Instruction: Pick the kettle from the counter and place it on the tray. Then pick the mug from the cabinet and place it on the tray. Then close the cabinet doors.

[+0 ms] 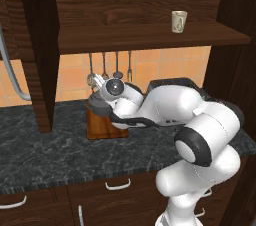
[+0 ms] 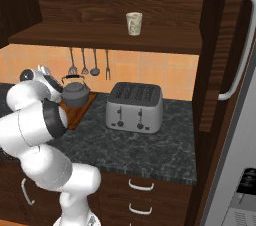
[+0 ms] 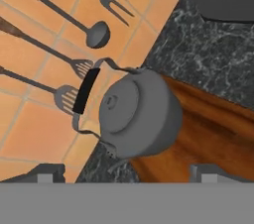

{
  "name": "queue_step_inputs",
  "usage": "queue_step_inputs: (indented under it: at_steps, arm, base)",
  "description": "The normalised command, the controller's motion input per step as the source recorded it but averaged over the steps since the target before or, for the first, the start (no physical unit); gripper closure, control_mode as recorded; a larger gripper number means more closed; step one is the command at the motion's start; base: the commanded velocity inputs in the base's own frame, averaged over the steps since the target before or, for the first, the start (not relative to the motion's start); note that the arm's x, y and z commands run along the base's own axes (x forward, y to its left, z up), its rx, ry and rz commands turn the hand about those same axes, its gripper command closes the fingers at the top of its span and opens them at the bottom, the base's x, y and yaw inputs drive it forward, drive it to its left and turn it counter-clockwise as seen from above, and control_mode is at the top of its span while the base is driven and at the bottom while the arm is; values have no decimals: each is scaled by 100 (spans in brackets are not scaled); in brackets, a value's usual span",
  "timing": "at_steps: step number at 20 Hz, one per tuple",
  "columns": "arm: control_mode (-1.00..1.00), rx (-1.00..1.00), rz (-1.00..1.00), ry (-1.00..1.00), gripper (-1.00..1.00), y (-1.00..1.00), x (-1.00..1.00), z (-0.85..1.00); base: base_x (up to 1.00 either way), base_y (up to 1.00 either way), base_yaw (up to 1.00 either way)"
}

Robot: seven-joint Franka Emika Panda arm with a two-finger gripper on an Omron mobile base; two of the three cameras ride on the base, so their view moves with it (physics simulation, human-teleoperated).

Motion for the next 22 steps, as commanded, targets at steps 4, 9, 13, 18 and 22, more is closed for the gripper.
queue_step_inputs:
  at_steps: [4, 9, 13, 18, 22]
  arm:
    - [-100, -8, 0, 0, -100, -33, -54, 93]
    - [-100, -12, 0, 0, -100, -48, -51, 87]
    - [-100, -12, 0, 3, -100, -45, -58, 70]
    - [-100, -22, 0, 16, -100, -32, -63, 18]
    - [-100, -21, 2, 11, -100, -53, -69, 19]
  base:
    - [0, 0, 0]
    - [0, 0, 0]
    - [0, 0, 0]
    - [0, 0, 0]
    - [0, 0, 0]
